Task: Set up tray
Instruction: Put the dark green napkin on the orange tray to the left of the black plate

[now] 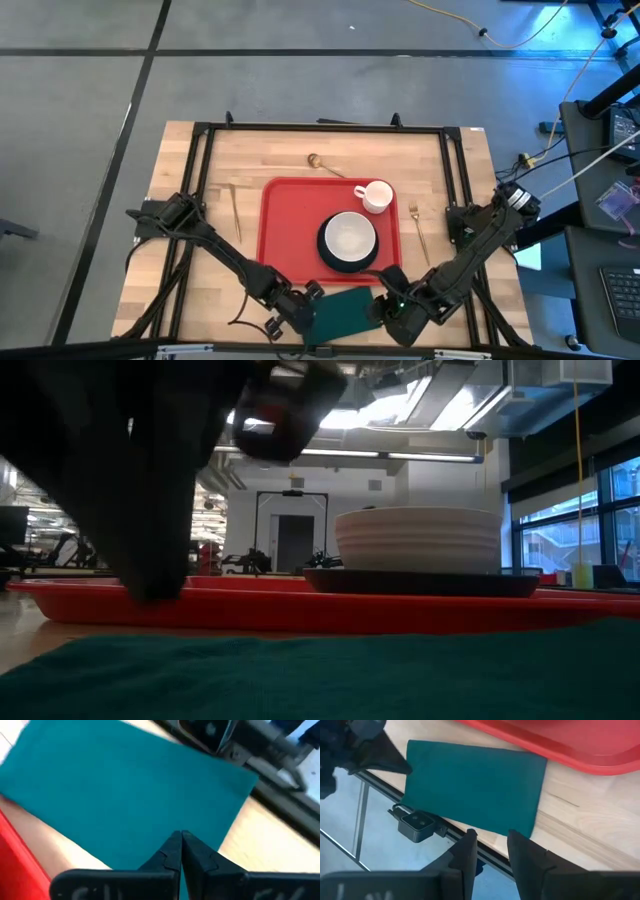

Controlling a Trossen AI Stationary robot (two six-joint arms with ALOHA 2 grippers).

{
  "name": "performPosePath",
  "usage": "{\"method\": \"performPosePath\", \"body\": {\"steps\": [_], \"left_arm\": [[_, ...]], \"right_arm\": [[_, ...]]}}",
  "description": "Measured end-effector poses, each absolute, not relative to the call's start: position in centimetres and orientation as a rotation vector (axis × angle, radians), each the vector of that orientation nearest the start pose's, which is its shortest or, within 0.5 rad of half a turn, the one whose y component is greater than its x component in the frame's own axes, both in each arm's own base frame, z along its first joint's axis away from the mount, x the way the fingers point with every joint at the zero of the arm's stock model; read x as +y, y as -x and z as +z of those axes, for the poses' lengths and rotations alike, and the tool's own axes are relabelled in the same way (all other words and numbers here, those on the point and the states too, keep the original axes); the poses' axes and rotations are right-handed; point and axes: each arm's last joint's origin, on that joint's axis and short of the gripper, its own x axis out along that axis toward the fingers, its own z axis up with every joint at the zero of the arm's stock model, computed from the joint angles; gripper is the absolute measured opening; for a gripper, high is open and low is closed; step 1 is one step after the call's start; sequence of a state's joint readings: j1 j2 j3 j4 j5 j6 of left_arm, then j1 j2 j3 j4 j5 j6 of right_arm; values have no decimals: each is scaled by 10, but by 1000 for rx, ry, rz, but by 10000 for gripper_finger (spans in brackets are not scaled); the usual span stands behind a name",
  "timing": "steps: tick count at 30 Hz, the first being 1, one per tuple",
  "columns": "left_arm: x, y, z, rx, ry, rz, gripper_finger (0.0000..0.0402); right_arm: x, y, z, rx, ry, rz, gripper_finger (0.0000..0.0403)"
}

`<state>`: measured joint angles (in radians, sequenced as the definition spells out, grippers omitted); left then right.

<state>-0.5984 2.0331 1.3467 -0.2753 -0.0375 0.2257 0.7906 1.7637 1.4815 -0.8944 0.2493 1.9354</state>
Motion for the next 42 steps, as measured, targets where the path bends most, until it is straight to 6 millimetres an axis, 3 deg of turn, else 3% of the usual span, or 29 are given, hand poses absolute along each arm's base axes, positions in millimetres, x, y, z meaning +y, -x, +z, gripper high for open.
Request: {"method": "performPosePath", "body": {"steps": [8,18,24,31,42], "left_arm": [[-228,-340,135,926,-501,-603,2],[-235,-315,121,1083,-301,-502,3],[-243,-304,120,1146,-234,-449,2],[-246,-301,119,1145,-254,-464,2],[-246,-301,119,1145,-252,-468,3]], "right_arm": [[252,-259,262,1016,-1157,-613,111],[255,-263,254,993,-1210,-675,111],[266,-274,229,991,-1192,-697,111],[276,-293,183,935,-1151,-740,111],[276,-295,173,903,-1034,-731,111]]}}
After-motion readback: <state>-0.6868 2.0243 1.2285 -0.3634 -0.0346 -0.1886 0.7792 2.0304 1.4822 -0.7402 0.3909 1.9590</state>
